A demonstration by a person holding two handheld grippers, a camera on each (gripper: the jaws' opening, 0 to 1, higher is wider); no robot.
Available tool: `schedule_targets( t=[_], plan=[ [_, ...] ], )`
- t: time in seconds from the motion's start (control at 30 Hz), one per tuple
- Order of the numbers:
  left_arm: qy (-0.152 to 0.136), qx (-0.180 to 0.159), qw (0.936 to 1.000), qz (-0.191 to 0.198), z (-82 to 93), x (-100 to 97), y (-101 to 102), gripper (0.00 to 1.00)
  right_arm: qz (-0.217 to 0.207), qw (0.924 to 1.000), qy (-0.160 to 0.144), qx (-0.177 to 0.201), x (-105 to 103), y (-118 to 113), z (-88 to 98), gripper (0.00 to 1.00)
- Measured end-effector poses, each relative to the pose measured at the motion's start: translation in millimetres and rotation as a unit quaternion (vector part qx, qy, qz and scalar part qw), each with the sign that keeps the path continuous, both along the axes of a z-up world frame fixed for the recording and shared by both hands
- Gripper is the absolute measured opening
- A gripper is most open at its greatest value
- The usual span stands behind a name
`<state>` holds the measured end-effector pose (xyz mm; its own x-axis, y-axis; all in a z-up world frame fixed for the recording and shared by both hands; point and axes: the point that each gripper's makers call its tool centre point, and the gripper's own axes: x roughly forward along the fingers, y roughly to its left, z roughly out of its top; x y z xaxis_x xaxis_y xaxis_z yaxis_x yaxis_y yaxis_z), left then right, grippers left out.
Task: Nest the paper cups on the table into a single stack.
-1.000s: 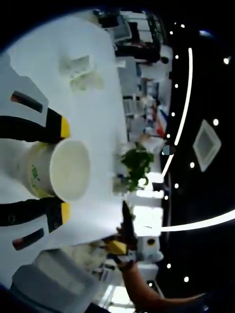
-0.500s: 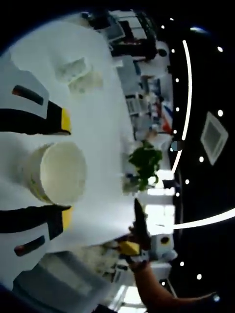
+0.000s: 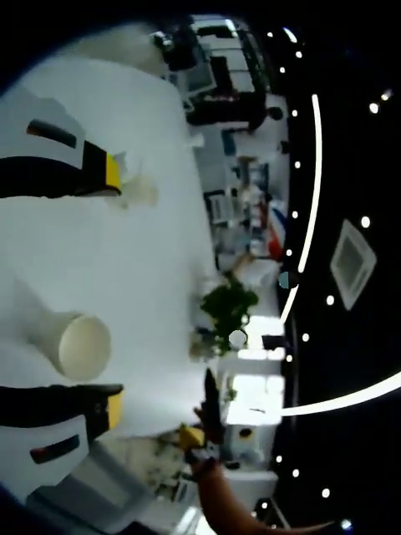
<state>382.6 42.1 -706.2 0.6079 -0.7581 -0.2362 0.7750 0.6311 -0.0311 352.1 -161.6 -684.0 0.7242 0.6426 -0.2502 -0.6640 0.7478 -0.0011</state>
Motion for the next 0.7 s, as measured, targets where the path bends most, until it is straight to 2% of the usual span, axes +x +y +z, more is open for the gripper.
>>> schedule_targets(
  t=[0.1,0.2,0.33,0.57,0.6,0.67,0.7],
  plan=[
    [0.006,0.020,0.9997,0.010,-3.4,-0.9,15,0.96,0.005,1.0000,-0.003,-0.007,2,1,-1.7,1.00],
    [0.011,0.024,0.9994,0.024,-2.3,-1.4,29,0.97,0.006,0.9999,-0.005,-0.009,4,1,-0.9,1.00],
    [0.004,0.023,0.9986,0.048,5.2,-3.6,50,0.98,0.008,0.9998,-0.003,-0.016,7,-3,-6.9,1.00],
    [0.006,0.042,0.9973,0.059,4.4,-11.4,76,0.98,0.009,0.9999,0.000,-0.014,10,-3,-12.1,1.00],
    [0.014,0.042,0.9969,0.065,2.4,-11.3,82,0.98,0.008,0.9999,0.000,-0.014,11,-3,-12.6,1.00],
    [0.052,0.046,0.9939,0.086,-6.1,-13.2,92,0.98,0.008,0.9999,0.000,-0.012,12,-2,-13.3,1.00],
    [0.051,0.049,0.9933,0.091,-7.4,-12.0,96,0.98,0.008,0.9999,0.000,-0.011,13,-1,-14.9,1.00]
  ],
)
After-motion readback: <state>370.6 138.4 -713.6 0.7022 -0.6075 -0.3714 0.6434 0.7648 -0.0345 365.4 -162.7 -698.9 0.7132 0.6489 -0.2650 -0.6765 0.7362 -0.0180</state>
